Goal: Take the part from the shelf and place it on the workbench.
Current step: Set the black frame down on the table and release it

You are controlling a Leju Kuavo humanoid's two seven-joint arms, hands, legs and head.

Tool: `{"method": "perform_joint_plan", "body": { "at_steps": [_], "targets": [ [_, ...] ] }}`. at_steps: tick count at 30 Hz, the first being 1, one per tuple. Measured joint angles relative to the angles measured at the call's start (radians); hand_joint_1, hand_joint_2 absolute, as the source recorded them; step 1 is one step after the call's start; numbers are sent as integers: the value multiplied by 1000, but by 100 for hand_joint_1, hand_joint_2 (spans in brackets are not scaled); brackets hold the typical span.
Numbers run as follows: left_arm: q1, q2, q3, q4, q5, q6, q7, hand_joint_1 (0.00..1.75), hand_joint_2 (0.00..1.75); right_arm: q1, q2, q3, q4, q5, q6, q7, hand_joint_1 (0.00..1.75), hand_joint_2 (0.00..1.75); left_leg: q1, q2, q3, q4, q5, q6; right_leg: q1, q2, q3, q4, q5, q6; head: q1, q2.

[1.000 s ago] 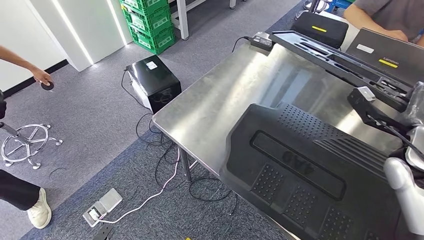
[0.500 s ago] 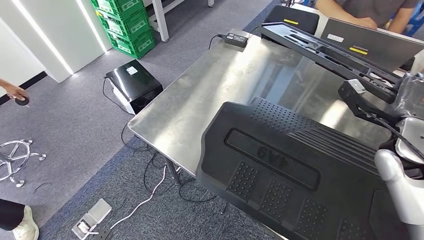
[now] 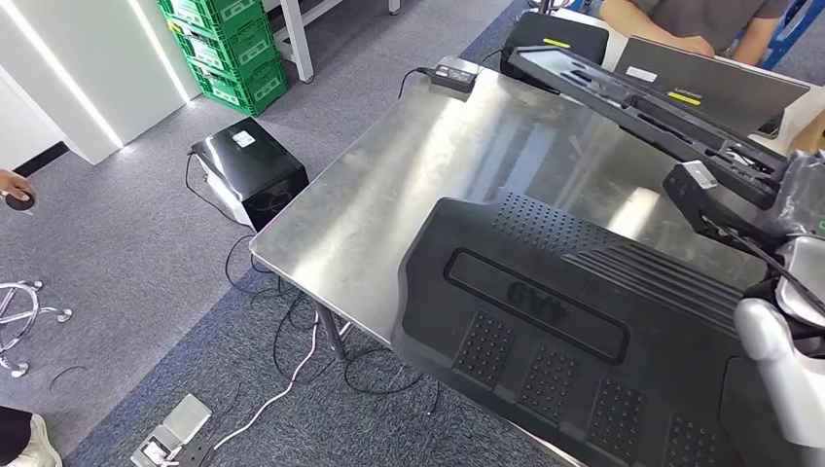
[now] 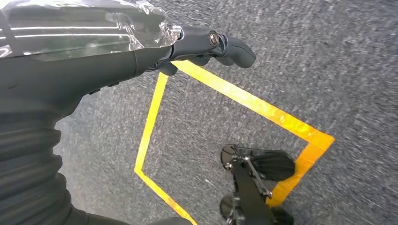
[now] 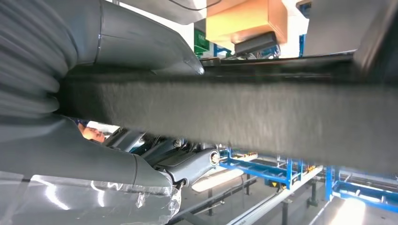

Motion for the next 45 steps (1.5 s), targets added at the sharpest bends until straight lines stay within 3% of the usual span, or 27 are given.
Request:
{"method": "perform_joint_plan", "body": {
  "at_steps": [2, 3, 7, 9, 11, 12, 13, 14, 17, 19, 22, 24, 26, 28, 29, 32, 34, 36, 38, 40, 42, 43, 44, 45],
  "targets": [
    [0, -1, 1, 0, 3, -8, -3, 0, 175, 2, 0, 0, -7, 1, 1, 0, 175, 175, -2, 5, 2, 3, -5, -9, 6, -17, 61, -125, 43, -4, 11, 0],
    [1, -2, 3, 0, 5, -15, -3, 0, 175, 4, 0, 0, -11, 2, 1, 0, 175, 175, -3, 7, 2, 5, -7, -13, 9, -21, 74, -155, 48, -8, 14, 0],
    [3, -2, 14, 0, 16, -51, -1, 0, 175, 6, 1, 0, -24, 4, 5, 0, 175, 175, -1, 10, 0, 21, -23, -33, 13, -10, 76, -167, 48, -30, 7, 0],
    [3, -3, 20, 0, 17, -66, 1, 0, 175, 5, 2, 1, -30, 6, 7, 0, 175, 175, 1, -1, -31, 100, -74, -39, 12, -5, 79, -171, 49, -41, -4, 0],
    [4, -3, 22, 0, 17, -79, 2, 0, 175, 5, 6, 3, -32, 8, 9, 0, 175, 175, 0, -7, -94, 234, -134, -40, 16, 1, 80, -171, 48, -46, -20, 0],
    [5, -3, 23, 0, 17, -85, 2, 0, 175, 5, 8, 4, -32, 8, 10, 0, 175, 175, -1, -8, -118, 283, -147, -40, 18, 6, 80, -171, 48, -47, -26, 0],
    [6, -3, 23, 0, 17, -90, 2, 0, 175, 5, 10, 5, -33, 8, 10, 0, 175, 175, -1, -9, -128, 297, -140, -39, 19, 11, 81, -171, 48, -48, -31, 0],
    [7, -3, 23, 0, 17, -93, 2, 0, 175, 5, 12, 7, -33, 8, 11, 0, 175, 175, -1, -9, -118, 271, -114, -37, 19, 17, 82, -171, 47, -48, -37, 0],
    [8, -2, 25, 0, 16, -97, 2, 0, 175, 4, 17, 12, -33, 8, 13, 0, 175, 175, -1, -32, -40, 80, -15, -25, 21, 34, 82, -167, 45, -44, -54, 0],
    [8, -2, 25, 0, 15, -98, 2, 0, 175, 3, 20, 15, -33, 10, 16, 0, 175, 175, -3, -45, -19, 20, -1, -20, 19, 42, 76, -164, 46, -38, -59, 0],
    [7, -3, 27, 0, 14, -100, 2, 0, 175, 2, 23, 15, -34, 12, 19, 0, 175, 175, -5, -34, -13, 5, 3, -8, 13, 43, 69, -157, 41, -23, -63, 0],
    [7, -3, 32, 0, 14, -101, 2, 0, 175, 1, 23, 15, -35, 12, 21, -1, 175, 175, -2, -26, -8, -6, 8, 2, 12, 28, 42, -94, 2, -14, -56, 0],
    [7, -3, 37, 1, 13, -101, 2, 0, 175, 1, 24, 15, -35, 12, 23, -1, 175, 175, -5, -19, -7, -7, 9, 5, 8, 15, -13, 24, -53, -7, -43, 0],
    [7, -3, 39, 1, 13, -102, 2, 0, 175, 4, 27, 15, -35, 12, 25, 0, 175, 175, -6, -12, -7, -5, 8, 6, 3, 12, -49, 95, -67, -3, -35, 0],
    [7, -3, 40, 1, 12, -102, 2, 0, 175, 5, 27, 15, -35, 13, 27, 0, 175, 175, -5, -9, -5, -4, 6, 6, 1, 10, -43, 82, -49, -2, -31, 0],
    [7, -3, 40, 1, 11, -102, 1, 0, 175, 6, 28, 15, -37, 15, 33, 0, 175, 175, -6, 0, -1, 3, -4, -4, 2, -15, 41, -93, 36, 0, -15, 0],
    [7, -2, 40, 1, 9, -102, 1, 0, 175, 6, 28, 15, -41, 15, 35, 0, 175, 175, -9, 5, -2, 8, -8, -13, 8, -27, 67, -153, 47, -7, -9, 0],
    [8, -2, 41, 1, 6, -102, 1, 0, 175, 7, 29, 15, -44, 15, 38, 0, 175, 175, -10, 12, -2, 9, -10, -22, 11, -20, 67, -156, 44, -18, -15, 0],
    [8, -2, 41, 1, 5, -102, 1, 0, 175, 7, 29, 15, -47, 15, 39, 0, 175, 175, -7, 11, -4, 30, -29, -32, 10, -13, 70, -162, 47, -29, -24, 0],
    [7, -2, 41, 1, 4, -102, 1, 0, 175, 7, 29, 15, -52, 15, 40, 0, 175, 175, -4, 0, -40, 122, -86, -37, 10, -7, 74, -165, 49, -40, -39, 0],
    [9, -2, 41, 1, 4, -102, 1, 0, 175, 8, 31, 15, -54, 15, 40, 0, 175, 175, -4, -6, -103, 255, -143, -37, 14, 2, 74, -165, 48, -44, -56, 0],
    [10, -2, 41, 1, 4, -102, 1, 0, 175, 8, 31, 15, -54, 15, 41, 0, 175, 175, -4, -7, -123, 295, -151, -36, 15, 7, 74, -165, 48, -45, -62, 0],
    [10, -2, 41, 1, 3, -102, 1, 0, 175, 9, 32, 15, -54, 15, 41, 0, 175, 175, -4, -8, -126, 297, -139, -35, 16, 13, 75, -165, 49, -45, -66, 0],
    [10, -2, 41, 1, 3, -102, 1, 0, 175, 9, 33, 15, -55, 16, 42, 0, 175, 175, -4, -9, -111, 261, -110, -32, 17, 19, 76, -164, 48, -45, -69, 0]
  ]
}}
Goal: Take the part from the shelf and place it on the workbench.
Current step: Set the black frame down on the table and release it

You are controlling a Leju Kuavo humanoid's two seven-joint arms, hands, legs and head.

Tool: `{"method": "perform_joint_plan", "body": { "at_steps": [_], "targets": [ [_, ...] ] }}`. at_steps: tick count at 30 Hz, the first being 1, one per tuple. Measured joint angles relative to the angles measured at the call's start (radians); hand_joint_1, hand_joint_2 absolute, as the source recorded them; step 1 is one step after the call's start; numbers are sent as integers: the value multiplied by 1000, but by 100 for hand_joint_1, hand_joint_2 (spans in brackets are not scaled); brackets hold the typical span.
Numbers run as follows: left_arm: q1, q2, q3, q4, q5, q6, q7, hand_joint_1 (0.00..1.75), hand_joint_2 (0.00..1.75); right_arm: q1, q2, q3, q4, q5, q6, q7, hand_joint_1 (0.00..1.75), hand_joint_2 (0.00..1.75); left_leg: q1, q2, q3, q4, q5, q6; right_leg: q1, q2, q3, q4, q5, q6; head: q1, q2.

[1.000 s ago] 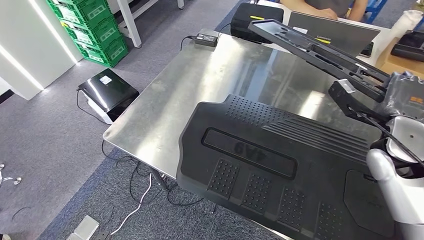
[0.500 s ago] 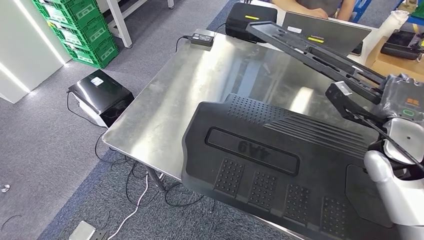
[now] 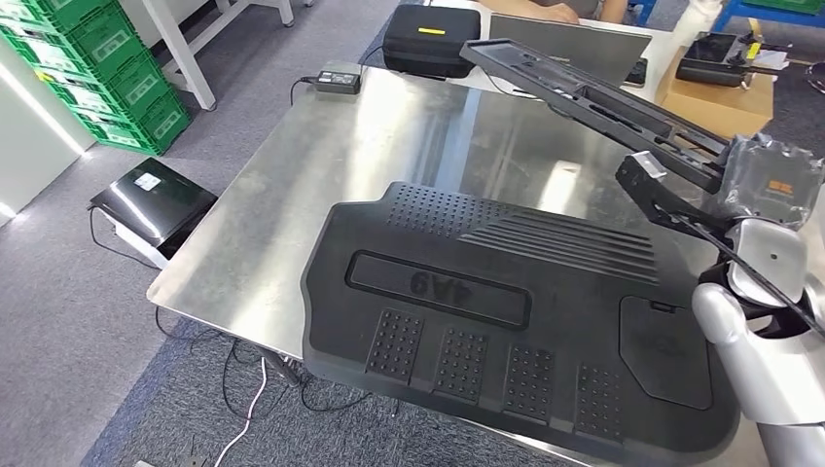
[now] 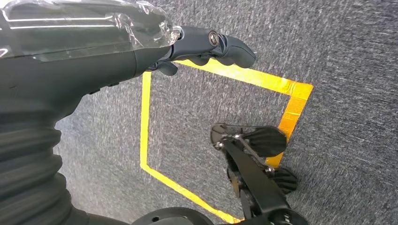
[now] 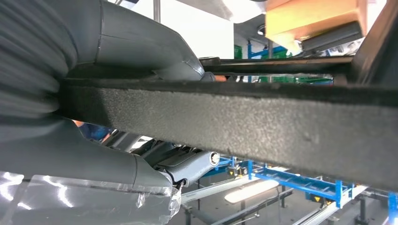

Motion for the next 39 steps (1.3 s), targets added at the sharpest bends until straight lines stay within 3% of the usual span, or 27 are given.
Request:
{"method": "perform_joint_plan", "body": {
  "at_steps": [2, 4, 7, 9, 12, 14, 15, 17, 19, 22, 24, 27, 28, 29, 30, 32, 34, 36, 39],
  "targets": [
    [0, 0, 0, 0, -2, 0, 0, 0, 175, 1, 1, 0, -3, 3, 1, 0, 175, 175, 1, -17, 58, -133, 70, 7, 0, 12, 0, 3, -1, 2, -10, 0],
    [-1, 0, 0, 0, -4, 0, 0, 0, 175, 2, 2, 0, -6, 8, 3, 0, 175, 175, 1, -37, 93, -223, 101, 13, 0, 22, -6, 7, -1, 8, -16, 0],
    [-4, 0, 0, 0, -7, -1, 0, 0, 175, 8, 2, -2, -11, 13, 8, 0, 175, 175, -2, -32, 98, -245, 104, 24, -5, 30, -11, 9, 0, 23, -19, 0],
    [-7, 0, 0, 0, -8, -1, 1, 0, 175, 11, 1, -2, -14, 14, 10, 0, 175, 175, 0, -22, 104, -256, 110, 36, -6, 15, -25, 45, -26, 32, -15, 0],
    [-8, 1, 0, 0, -9, -1, 1, 0, 175, 16, 2, -3, -17, 11, 11, 0, 175, 175, -2, -10, 105, -260, 113, 43, -10, -7, -103, 218, -111, 42, 4, 0],
    [-8, 1, 0, 0, -8, -1, 1, 0, 175, 21, 2, -3, -17, 7, 11, 0, 175, 175, -3, -2, 105, -259, 113, 43, -12, -10, -131, 280, -122, 45, 15, 0],
    [-8, 1, 0, 0, -8, -1, 1, 0, 175, 23, 2, -3, -19, 6, 11, 0, 175, 175, -3, 2, 106, -259, 112, 42, -13, -11, -117, 253, -100, 45, 21, 0],
    [-9, 1, 0, 0, -9, -1, 1, 0, 175, 24, 2, -3, -25, 5, 12, 0, 175, 175, -4, 8, 109, -259, 109, 38, -11, -26, -46, 117, -38, 42, 33, 0],
    [-9, 1, 0, 0, -9, -1, 1, 0, 175, 24, 2, -3, -34, 2, 12, 0, 175, 175, -7, 13, 109, -257, 107, 30, -3, -39, 4, 13, -7, 32, 40, 0],
    [-7, 0, 0, 0, -8, -1, 1, 0, 175, 26, 3, -2, -46, -10, 11, 0, 175, 175, -7, 21, 110, -256, 103, 16, 2, -34, 9, -7, -6, 18, 34, 0],
    [-7, 1, 0, 0, -6, -2, 1, 0, 175, 26, 4, 0, -58, -23, 10, 0, 175, 175, -4, 15, 101, -223, 77, 6, 0, -29, 12, -14, -2, 7, 26, 0],
    [-6, 0, 0, 0, -2, -6, 1, 0, 175, 26, 12, 13, -74, -59, 9, 0, 175, 175, -2, 1, 24, -44, -17, -4, 0, -21, 14, -17, 0, -3, 5, 0],
    [-5, 0, 0, 0, -2, -8, 1, 0, 175, 27, 16, 21, -76, -71, 9, 0, 175, 175, -1, 1, -3, 11, -35, -6, 1, -16, 14, -16, 0, -4, 0, 0],
    [-5, 0, 0, 0, -1, -10, 1, 0, 175, 27, 21, 30, -79, -81, 8, 0, 175, 175, -1, 0, -15, 35, -34, -7, 1, -11, 14, -15, -1, -4, -5, 0],
    [-4, 0, 0, 0, -1, -11, 1, 0, 175, 27, 26, 40, -82, -88, 7, 0, 175, 175, 0, 0, -9, 17, -12, -7, 1, -5, 14, -13, -1, -4, -9, 0],
    [-4, 0, 0, 0, 0, -11, 1, 0, 175, 27, 35, 59, -90, -104, 5, -2, 175, 175, 3, -10, 43, -107, 60, -5, 0, 6, 14, -9, -3, -2, -21, 0],
    [-4, 0, 0, 0, 0, -12, 0, 0, 175, 27, 43, 81, -98, -122, 0, -4, 175, 175, 6, -32, 86, -216, 102, 0, 2, 16, 8, -3, -5, 4, -31, 0],
    [-4, 0, 1, 0, -1, -12, 0, 0, 175, 28, 51, 104, -107, -134, -4, -3, 175, 175, 4, -42, 93, -242, 106, 8, 2, 24, 2, 0, -4, 12, -33, 0],
    [-6, 0, 1, 0, -3, -14, 0, 0, 175, 33, 58, 137, -127, -149, -7, -3, 175, 175, 3, -29, 98, -253, 114, 27, -3, 21, -5, 17, -18, 26, -31, 0]
  ]
}}
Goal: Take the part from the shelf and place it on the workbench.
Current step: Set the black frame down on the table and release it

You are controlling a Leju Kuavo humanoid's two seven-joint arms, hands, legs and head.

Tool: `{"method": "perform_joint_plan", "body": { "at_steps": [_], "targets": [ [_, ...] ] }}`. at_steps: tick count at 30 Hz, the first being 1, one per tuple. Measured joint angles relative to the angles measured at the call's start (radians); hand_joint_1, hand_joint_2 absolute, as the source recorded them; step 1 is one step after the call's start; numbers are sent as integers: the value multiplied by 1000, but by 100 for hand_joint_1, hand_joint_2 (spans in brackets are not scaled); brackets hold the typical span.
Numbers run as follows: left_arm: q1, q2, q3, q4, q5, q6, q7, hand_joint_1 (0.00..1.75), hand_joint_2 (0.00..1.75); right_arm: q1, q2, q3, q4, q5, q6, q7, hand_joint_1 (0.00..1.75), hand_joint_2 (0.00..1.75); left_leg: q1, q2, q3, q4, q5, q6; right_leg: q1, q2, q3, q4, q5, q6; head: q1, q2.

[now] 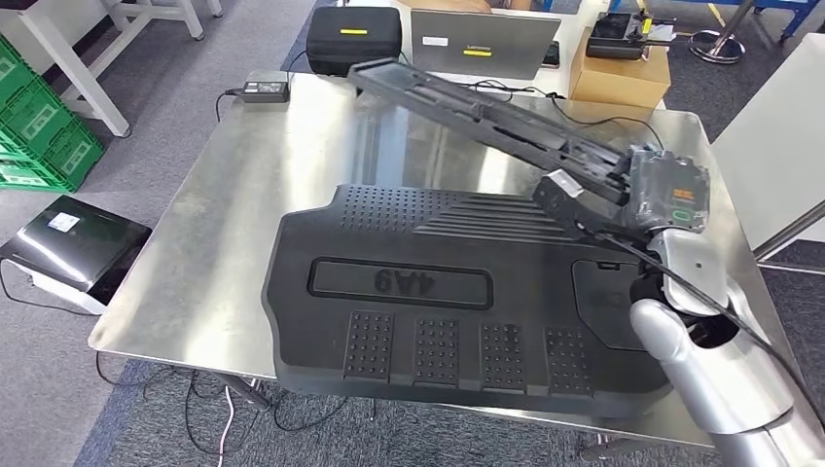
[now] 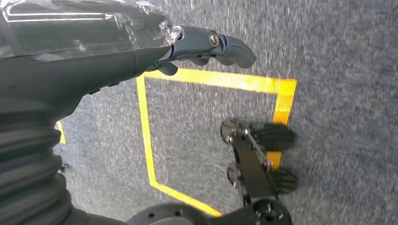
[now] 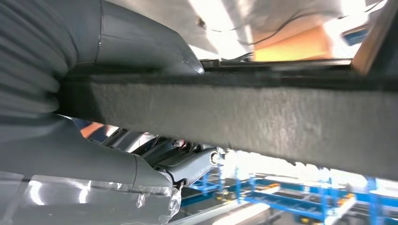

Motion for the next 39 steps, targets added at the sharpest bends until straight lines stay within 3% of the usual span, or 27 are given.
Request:
{"method": "perform_joint_plan", "body": {
  "at_steps": [2, 4, 5, 6, 7, 9, 10, 12, 14, 20, 28, 32, 39],
  "targets": [
    [-1, 0, 0, 0, -2, 0, 0, 0, 175, 3, 3, 22, -15, -13, -6, -1, 175, 175, 1, 8, 3, -7, 4, 9, -2, -19, -37, 87, -52, 8, 10, 0],
    [0, 0, 0, 0, -5, 1, 0, 0, 175, 9, 7, 43, -32, -19, -12, -1, 175, 175, -2, 13, 3, -7, 4, 12, -5, -29, -96, 215, -106, 12, 21, 0],
    [0, 0, 0, 0, -5, 1, 0, 0, 175, 12, 9, 51, -39, -20, -15, 0, 175, 175, -3, 15, 3, -7, 3, 13, -6, -30, -113, 252, -114, 13, 24, 0],
    [0, 0, 0, 0, -6, 1, 0, 0, 175, 15, 10, 58, -47, -20, -17, 0, 175, 175, -4, 17, 4, -7, 3, 13, -7, -31, -113, 252, -104, 12, 28, 0],
    [0, 0, 0, 0, -7, 1, 0, 0, 175, 17, 11, 64, -55, -20, -18, 0, 175, 175, -4, 18, 5, -7, 2, 12, -7, -31, -92, 212, -77, 10, 33, 0],
    [-1, 0, 0, 0, -9, 1, 0, 0, 175, 18, 12, 72, -73, -23, -18, 0, 175, 175, -5, 19, 8, -6, 0, 9, -4, -38, -20, 71, -16, 4, 43, 0],
    [-1, 0, 0, 0, -10, 1, 0, 0, 175, 19, 12, 75, -82, -28, -17, 0, 175, 175, -6, 19, 8, -6, -1, 5, -1, -41, 7, 15, 1, 1, 46, 0],
    [0, 1, 0, 0, -10, 1, 0, 0, 175, 19, 13, 82, -99, -42, -17, 0, 175, 175, -9, 20, 6, -2, -5, 6, 3, -44, 26, -27, 4, 1, 45, 0],
    [3, 1, 0, 0, -10, 1, 0, 0, 175, 20, 14, 89, -113, -52, -17, 1, 175, 175, -10, 23, 7, -1, -8, 9, 3, -43, 26, -31, 6, 3, 40, 0],
    [4, 1, 0, 0, -11, 1, 0, 0, 175, 19, 15, 110, -142, -67, -20, 0, 175, 175, -8, 24, 13, -12, -3, -2, 6, -42, 26, -29, 4, -4, 24, 0],
    [1, 1, 0, 0, -44, -1, 18, 0, 175, -3, 20, 174, -153, -118, -39, -32, 175, 175, -8, 24, 13, -14, -3, -6, 6, -42, 26, -29, 2, -8, 11, 0],
    [-15, 0, -1, 0, -66, -4, 22, 0, 175, -21, 43, 220, -112, -104, -85, -75, 175, 175, -9, 23, 13, -14, -3, -7, 6, -42, 26, -29, 2, -8, 7, 0],
    [-40, -1, -1, 0, -79, -12, 30, 0, 175, -51, 79, 272, -27, -62, -125, -77, 175, 175, -10, 22, 13, -14, -3, -6, 5, -42, 27, -29, 2, -8, 2, 0]
  ]
}}
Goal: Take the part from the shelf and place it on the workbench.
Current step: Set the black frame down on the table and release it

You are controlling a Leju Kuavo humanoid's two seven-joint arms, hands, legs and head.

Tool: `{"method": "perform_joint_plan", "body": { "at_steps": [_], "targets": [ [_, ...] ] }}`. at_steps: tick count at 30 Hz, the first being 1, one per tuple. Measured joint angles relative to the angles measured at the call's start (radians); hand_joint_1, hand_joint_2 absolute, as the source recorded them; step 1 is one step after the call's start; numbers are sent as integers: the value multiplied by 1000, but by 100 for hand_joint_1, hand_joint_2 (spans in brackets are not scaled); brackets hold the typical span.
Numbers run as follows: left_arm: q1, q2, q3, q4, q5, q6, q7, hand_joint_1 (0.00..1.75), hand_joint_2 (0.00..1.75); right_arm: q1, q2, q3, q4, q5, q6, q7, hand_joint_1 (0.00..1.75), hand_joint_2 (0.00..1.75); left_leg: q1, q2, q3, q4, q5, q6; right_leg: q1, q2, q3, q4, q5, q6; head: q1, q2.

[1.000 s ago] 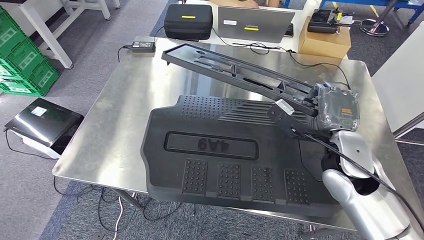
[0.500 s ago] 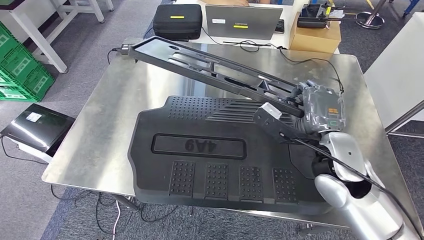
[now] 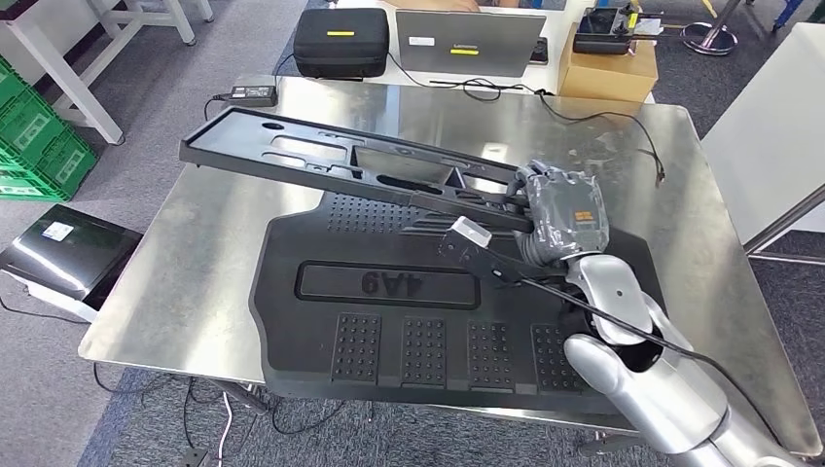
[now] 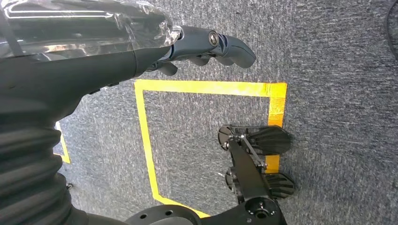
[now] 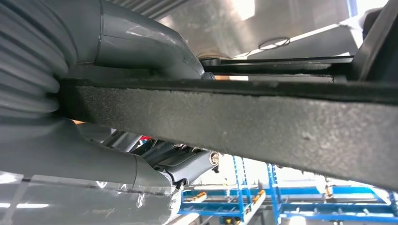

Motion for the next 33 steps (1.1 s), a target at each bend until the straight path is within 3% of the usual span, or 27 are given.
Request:
{"method": "perform_joint_plan", "body": {
  "at_steps": [8, 17, 21, 24, 28, 33],
  "targets": [
    [-6, 0, -1, 0, -13, -2, 1, 0, 175, -33, 28, 44, 78, 17, 16, 1, 175, 175, -1, 0, 0, 0, 0, 0, -1, 0, 0, -1, 0, 0, -3, 0],
    [-22, -1, -2, -2, -31, -2, 6, 0, 175, -97, 115, 129, 316, 18, 8, -66, 175, 175, -1, 0, 0, 0, 0, 0, -1, 0, 0, 0, 0, 0, -8, 0],
    [-22, -2, -2, -3, -39, -7, 5, 0, 175, -113, 151, 160, 420, 24, -43, -70, 0, 0, 0, 0, 0, 0, 0, 0, -1, 1, 0, 0, 0, 0, -10, 0],
    [-23, -3, -2, -3, -47, -22, 5, 0, 175, -138, 163, 172, 476, 27, -58, -55, 0, 0, 0, 0, 0, 0, 0, 0, -1, 1, 0, 0, 0, 0, -11, 0],
    [-23, -3, -1, -3, -52, -30, 5, 0, 0, -161, 167, 179, 523, 26, -56, -37, 0, 0, -1, 0, 0, 0, 0, 0, -1, 2, 0, 0, 0, 0, -11, 0],
    [-23, -4, -2, -3, -54, -23, 5, 0, 0, -179, 167, 181, 568, 26, -54, -25, 0, 0, -1, 0, 0, 1, 0, 0, -1, 2, 0, 0, 0, 0, -12, 0]
  ]
}}
